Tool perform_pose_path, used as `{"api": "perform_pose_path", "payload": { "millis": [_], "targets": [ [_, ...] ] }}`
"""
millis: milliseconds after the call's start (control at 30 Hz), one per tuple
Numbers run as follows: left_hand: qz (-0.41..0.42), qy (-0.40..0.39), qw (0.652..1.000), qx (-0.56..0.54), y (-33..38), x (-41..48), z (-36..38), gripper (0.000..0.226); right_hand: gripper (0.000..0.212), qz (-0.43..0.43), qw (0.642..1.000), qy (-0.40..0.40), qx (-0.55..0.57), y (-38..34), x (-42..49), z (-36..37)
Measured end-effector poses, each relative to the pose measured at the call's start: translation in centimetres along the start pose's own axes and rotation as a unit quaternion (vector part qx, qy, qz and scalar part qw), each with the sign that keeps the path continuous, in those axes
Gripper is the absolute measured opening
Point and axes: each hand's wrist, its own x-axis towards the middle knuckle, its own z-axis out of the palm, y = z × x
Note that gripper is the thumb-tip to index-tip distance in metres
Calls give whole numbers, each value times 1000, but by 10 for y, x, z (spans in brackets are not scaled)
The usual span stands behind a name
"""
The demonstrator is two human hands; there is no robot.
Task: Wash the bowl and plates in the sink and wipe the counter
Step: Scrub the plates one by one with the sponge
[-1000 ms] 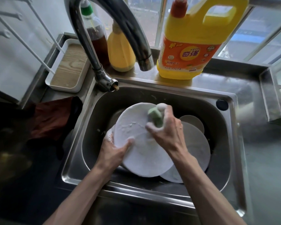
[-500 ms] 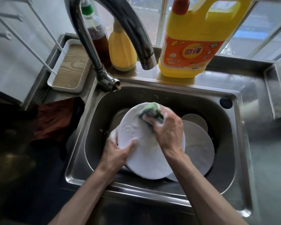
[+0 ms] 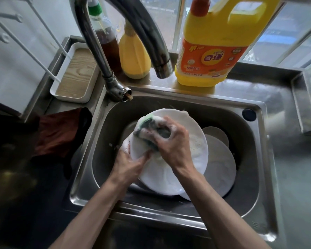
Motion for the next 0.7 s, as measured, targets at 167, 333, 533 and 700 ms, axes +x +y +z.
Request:
{"api": "perform_pose_path", "payload": {
  "millis": [167,333,533,700],
  "targets": [
    [0,20,1000,14,-3,-2,-2,36,30,5,996,52,-69,12,11,-5],
    [-4,43,998,-35,-3,-6,-5,46,38,113,975,151,-115,30,19,-26],
    [-3,82,994,-75,-6,-6,-8,51,39,197,965,147,-87,52,3,-42],
    [-24,52,997,-59,-9,-12,-11,46,39,199,976,74,48,48,15,-47]
  ]
}}
